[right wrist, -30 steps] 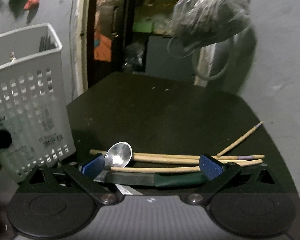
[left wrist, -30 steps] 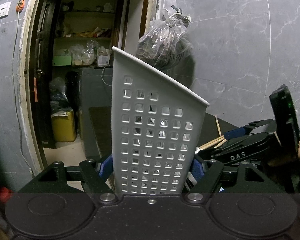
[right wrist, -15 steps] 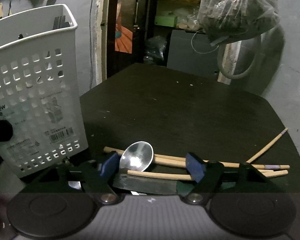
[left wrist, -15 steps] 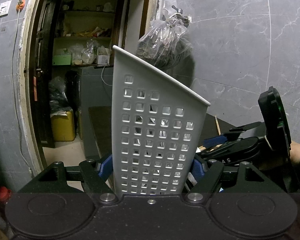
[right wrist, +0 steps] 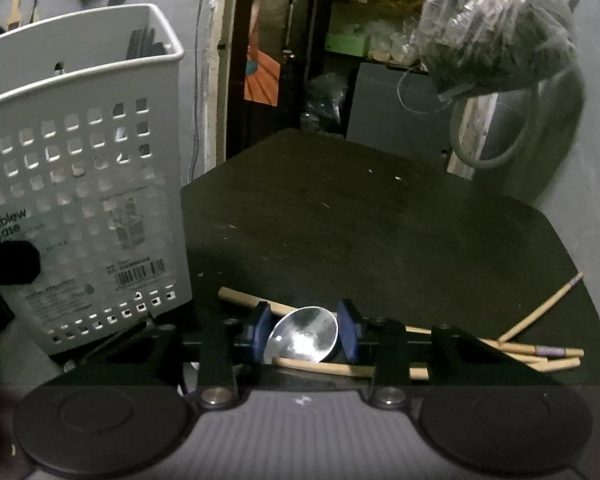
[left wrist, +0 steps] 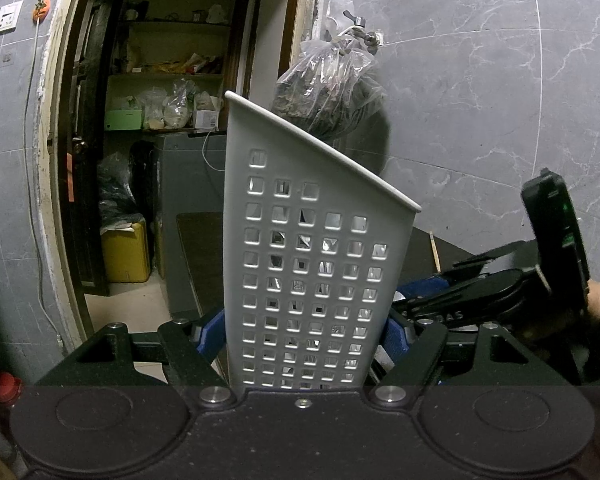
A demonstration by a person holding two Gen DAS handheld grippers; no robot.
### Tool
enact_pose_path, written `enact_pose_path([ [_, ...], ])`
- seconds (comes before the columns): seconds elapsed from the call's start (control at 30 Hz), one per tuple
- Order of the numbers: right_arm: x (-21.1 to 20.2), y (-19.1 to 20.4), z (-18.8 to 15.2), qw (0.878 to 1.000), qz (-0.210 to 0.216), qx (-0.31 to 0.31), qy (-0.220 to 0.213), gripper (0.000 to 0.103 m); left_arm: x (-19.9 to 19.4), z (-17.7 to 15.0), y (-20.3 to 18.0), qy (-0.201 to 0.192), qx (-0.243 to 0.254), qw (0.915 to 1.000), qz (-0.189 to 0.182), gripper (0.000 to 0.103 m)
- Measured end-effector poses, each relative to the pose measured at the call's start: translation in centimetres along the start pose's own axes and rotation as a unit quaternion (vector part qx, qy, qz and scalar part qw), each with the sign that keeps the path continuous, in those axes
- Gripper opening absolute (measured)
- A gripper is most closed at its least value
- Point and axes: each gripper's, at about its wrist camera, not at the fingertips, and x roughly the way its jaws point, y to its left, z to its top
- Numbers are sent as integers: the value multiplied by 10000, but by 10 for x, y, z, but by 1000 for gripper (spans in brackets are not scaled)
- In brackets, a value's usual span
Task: Organize utensils
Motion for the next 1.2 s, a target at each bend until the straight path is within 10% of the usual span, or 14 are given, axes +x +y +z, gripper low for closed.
enact_pose_path([
  [0.43, -5, -23, -8, 9982, 269, 539, -14, 38, 0, 0, 1, 0, 1, 10000, 1, 77],
  [0.57, -7, -23, -8, 9969, 291, 727, -123, 13, 0, 0, 1, 4, 2, 10000, 4, 77],
  [1.2, -24, -25, 3, 9922, 44, 1093, -596, 2, 1, 0, 1, 13, 1, 10000, 8, 77],
])
